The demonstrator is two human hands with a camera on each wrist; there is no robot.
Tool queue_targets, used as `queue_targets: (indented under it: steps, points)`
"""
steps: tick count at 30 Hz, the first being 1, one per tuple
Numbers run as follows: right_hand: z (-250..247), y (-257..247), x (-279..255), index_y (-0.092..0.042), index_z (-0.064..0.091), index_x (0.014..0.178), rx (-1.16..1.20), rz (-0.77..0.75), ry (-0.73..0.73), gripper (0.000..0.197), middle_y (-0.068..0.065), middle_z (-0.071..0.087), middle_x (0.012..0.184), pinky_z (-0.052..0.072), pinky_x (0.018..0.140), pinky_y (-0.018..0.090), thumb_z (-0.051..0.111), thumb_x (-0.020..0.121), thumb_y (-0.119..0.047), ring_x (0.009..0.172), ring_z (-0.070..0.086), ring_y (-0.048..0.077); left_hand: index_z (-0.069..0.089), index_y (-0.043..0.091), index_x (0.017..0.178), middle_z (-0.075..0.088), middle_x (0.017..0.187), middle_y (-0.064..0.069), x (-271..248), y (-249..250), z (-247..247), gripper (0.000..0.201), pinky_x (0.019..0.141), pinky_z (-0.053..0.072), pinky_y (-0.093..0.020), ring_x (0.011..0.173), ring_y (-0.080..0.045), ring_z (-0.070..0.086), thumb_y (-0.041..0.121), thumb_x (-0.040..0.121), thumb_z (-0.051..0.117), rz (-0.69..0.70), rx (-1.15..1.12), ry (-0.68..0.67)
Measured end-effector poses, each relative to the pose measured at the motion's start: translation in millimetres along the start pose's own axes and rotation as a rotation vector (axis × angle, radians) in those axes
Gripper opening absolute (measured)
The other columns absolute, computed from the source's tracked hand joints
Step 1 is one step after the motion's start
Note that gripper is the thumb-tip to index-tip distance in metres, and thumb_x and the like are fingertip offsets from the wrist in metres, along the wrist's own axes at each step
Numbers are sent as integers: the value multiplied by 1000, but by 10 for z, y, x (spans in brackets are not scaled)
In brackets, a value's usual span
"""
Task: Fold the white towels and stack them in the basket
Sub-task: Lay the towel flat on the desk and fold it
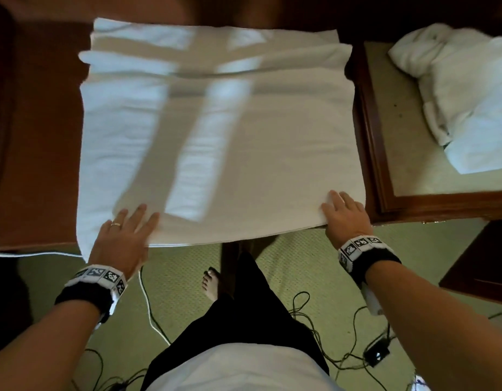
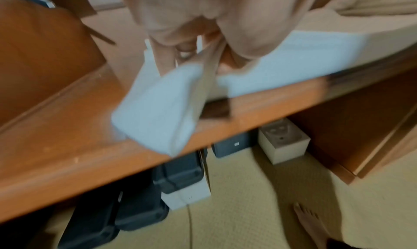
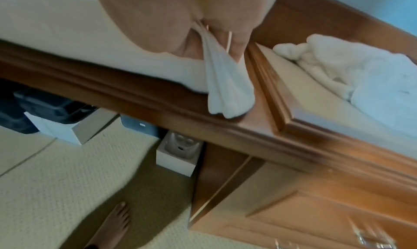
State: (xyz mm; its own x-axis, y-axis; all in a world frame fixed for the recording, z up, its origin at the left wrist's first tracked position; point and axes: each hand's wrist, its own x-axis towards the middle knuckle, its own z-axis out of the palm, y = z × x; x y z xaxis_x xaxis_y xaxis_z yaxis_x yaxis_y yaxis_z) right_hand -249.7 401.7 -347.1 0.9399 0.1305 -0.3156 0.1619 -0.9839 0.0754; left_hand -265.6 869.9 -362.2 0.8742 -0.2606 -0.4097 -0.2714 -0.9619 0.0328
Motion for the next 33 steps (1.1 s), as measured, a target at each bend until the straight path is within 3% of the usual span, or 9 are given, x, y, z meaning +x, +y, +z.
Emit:
queue_targets:
  steps: [3, 5, 7, 10, 13, 16, 23, 30, 33]
  points:
    - [-316, 31, 52, -8, 63, 102, -23, 59, -157, 19, 16, 66, 101, 49, 81, 44, 55, 85, -3, 97, 64, 38, 62, 22, 131, 53, 148, -5, 72, -88, -290, 47, 95, 52, -48, 119, -35, 62, 5, 88, 60, -177, -69, -93]
    - [-445, 21, 63, -15, 64, 107, -72, 94, -379, 23, 9, 66, 108, 50, 82, 37, 50, 91, -10, 102, 65, 32, 66, 29, 109, 68, 123, -5, 104, -101, -470, 27, 87, 55, -39, 102, -30, 67, 13, 92, 52, -193, -24, -192]
    - [-495, 31, 57, -16, 67, 112, -46, 119, -524, 27, 8, 67, 116, 51, 87, 35, 50, 91, -12, 106, 65, 28, 66, 28, 97, 69, 114, -3, 121, -128, -558, 23, 88, 54, -34, 101, -27, 66, 15, 94, 47, -185, -23, -321]
    - [-573, 89, 85, -15, 65, 112, -27, 159, -539, 28, 9, 66, 119, 52, 90, 36, 47, 91, -12, 108, 64, 28, 66, 30, 102, 66, 120, -4, 109, -166, -646, 27, 87, 48, -29, 108, -25, 63, 12, 98, 46, -183, -41, -449]
    - [-738, 173, 245, -16, 64, 115, -29, 202, -425, 32, 8, 64, 124, 51, 94, 38, 43, 92, -10, 115, 60, 27, 50, 18, 72, 63, 81, -2, 177, -346, -803, 28, 63, 40, -30, 72, -23, 58, 15, 100, 45, -285, -126, -268]
    - [-924, 240, 490, -14, 67, 113, 20, 253, -307, 32, 11, 65, 120, 52, 92, 39, 44, 91, -7, 112, 61, 31, 47, 13, 68, 56, 65, -4, 312, -469, -1017, 37, 61, 41, -35, 64, -29, 55, 24, 102, 50, -346, -278, -92]
    - [-1417, 386, 1278, -15, 58, 81, 145, 298, -97, 19, 18, 65, 97, 45, 70, 36, 48, 87, 0, 88, 60, 36, 49, 13, 66, 54, 66, -2, 905, -618, -1657, 35, 61, 39, -35, 64, -27, 52, 16, 101, 53, -438, -347, 88]
    - [-1477, 471, 2072, -15, 64, 87, 151, 320, -121, 21, 14, 58, 87, 42, 69, 34, 50, 85, 1, 81, 54, 33, 52, 16, 71, 58, 74, -10, 1684, -837, -1728, 34, 65, 42, -38, 71, -33, 55, 24, 104, 50, -441, -233, 88]
    - [-1356, 499, 2288, -13, 68, 94, 140, 312, -154, 23, 16, 65, 98, 47, 74, 37, 51, 85, -1, 93, 60, 37, 60, 16, 80, 61, 81, -13, 1912, -859, -1642, 22, 66, 45, -40, 74, -35, 57, 15, 100, 50, -470, -172, 96]
